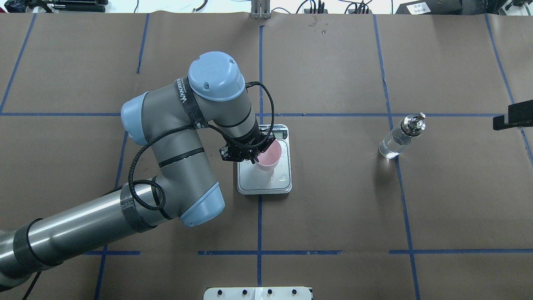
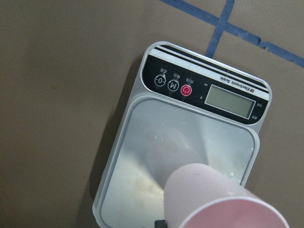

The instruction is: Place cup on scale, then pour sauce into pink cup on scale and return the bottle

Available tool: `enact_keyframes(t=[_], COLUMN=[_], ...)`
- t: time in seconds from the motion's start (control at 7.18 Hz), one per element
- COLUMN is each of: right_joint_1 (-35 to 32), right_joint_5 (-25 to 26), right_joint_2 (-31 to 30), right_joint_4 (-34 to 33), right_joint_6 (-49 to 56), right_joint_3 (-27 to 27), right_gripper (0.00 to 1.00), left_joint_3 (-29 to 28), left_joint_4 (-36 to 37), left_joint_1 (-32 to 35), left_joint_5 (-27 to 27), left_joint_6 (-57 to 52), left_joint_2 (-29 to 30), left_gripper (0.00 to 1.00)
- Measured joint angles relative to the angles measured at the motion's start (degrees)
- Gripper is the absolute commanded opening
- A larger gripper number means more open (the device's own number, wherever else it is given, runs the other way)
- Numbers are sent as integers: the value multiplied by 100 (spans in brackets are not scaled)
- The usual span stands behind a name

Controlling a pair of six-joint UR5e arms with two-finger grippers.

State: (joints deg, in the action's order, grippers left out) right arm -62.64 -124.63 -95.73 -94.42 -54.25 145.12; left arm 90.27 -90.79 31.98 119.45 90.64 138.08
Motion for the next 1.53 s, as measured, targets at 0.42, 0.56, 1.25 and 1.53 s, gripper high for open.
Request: enact_keyframes(t=[0.42, 0.56, 1.25, 1.53], right_joint_1=[905, 1079, 1495, 1650], right_joint_5=[1097, 1297, 1773, 1944], right_joint_2=[-180, -324, -957, -970], right_joint_4=[81, 257, 1079, 1107], right_joint_6=[-595, -686, -854, -958], right_joint_3=[269, 299, 307, 306], right_gripper=[100, 100, 100, 100], left_joint_3=[0, -11, -42, -44], left_joint_4=[0, 0, -7, -7], left_joint_1=[0, -1, -6, -5], left_joint_5=[-16, -39, -80, -86], left_joint_6=[-2, -2, -10, -11], left_joint_2=[-11, -23, -43, -47], left_gripper=[0, 0, 0, 36])
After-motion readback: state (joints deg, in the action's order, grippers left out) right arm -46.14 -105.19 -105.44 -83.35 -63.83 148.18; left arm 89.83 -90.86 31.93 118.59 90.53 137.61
